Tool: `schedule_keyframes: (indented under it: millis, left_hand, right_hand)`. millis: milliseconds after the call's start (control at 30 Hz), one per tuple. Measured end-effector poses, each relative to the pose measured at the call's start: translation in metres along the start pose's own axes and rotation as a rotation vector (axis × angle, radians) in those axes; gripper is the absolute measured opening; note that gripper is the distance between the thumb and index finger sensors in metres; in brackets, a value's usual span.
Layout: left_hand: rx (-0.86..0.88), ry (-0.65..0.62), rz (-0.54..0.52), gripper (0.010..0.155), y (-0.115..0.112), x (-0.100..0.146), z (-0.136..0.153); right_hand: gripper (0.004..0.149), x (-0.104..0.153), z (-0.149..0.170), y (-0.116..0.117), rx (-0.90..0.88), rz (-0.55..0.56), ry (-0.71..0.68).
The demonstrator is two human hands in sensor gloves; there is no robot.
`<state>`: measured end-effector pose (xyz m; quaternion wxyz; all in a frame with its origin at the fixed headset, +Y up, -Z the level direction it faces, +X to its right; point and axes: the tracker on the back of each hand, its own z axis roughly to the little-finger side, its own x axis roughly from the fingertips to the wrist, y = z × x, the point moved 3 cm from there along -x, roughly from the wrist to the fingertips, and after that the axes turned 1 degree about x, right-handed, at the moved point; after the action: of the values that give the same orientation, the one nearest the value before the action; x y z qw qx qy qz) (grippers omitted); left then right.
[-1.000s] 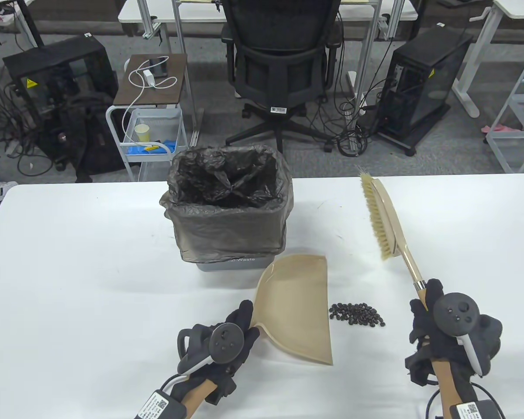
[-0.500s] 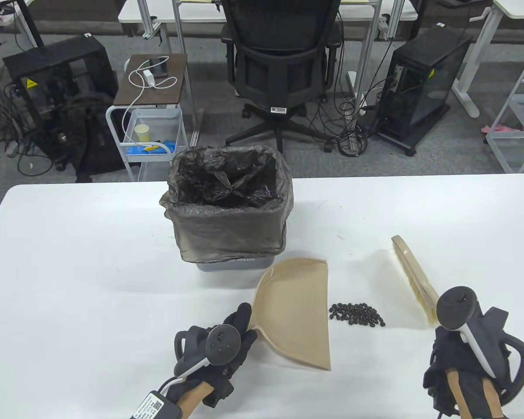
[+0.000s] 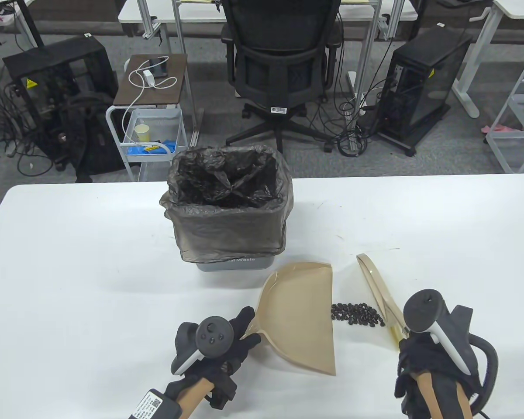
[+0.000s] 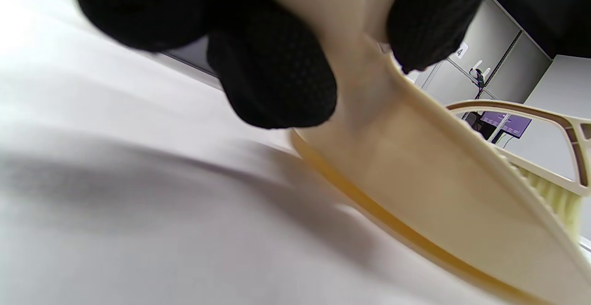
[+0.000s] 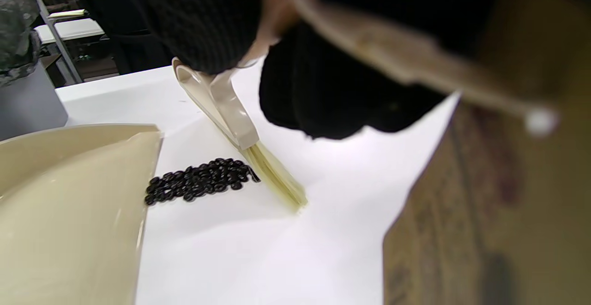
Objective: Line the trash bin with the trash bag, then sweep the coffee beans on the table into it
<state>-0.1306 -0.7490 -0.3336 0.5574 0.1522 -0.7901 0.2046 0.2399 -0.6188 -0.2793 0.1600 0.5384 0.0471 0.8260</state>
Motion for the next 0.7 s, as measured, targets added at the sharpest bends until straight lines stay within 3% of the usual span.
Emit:
schedule_keyframes:
  millis: [700]
  left_hand:
    - [0.006, -0.015, 0.031, 0.066, -0.016, -0.002, -0.003]
  right_hand:
    - [0.065, 0.008, -0.031, 0.024, 0.005, -0.081, -0.270]
